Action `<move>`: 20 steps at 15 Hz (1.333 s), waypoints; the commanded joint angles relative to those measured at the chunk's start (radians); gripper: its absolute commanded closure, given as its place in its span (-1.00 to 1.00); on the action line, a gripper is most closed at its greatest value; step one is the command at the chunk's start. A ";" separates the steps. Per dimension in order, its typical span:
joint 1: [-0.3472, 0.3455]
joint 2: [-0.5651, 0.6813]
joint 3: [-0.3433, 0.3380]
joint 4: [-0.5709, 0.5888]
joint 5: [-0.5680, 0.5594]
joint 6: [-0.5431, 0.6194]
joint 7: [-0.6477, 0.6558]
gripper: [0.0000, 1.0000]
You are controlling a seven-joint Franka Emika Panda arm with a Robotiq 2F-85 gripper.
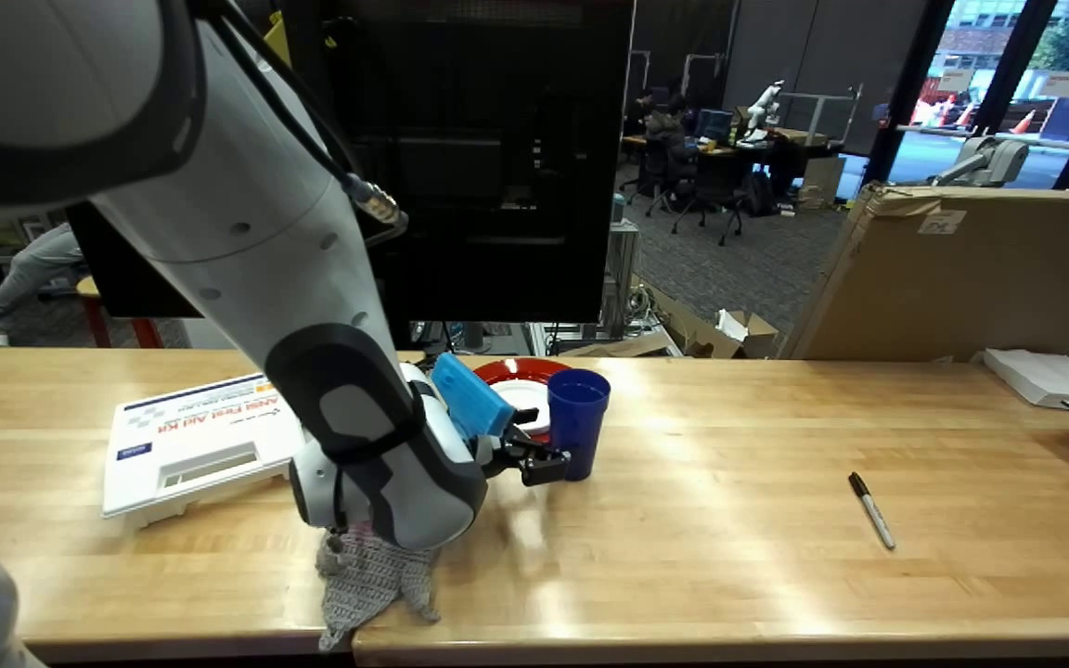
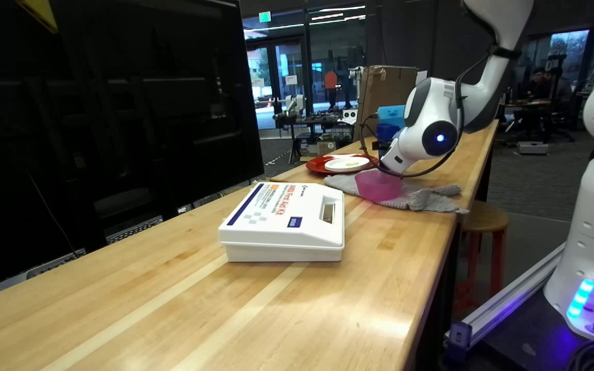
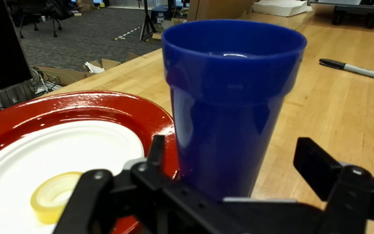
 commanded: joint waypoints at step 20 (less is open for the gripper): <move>-0.046 0.030 -0.042 0.056 -0.123 -0.011 0.074 -1.00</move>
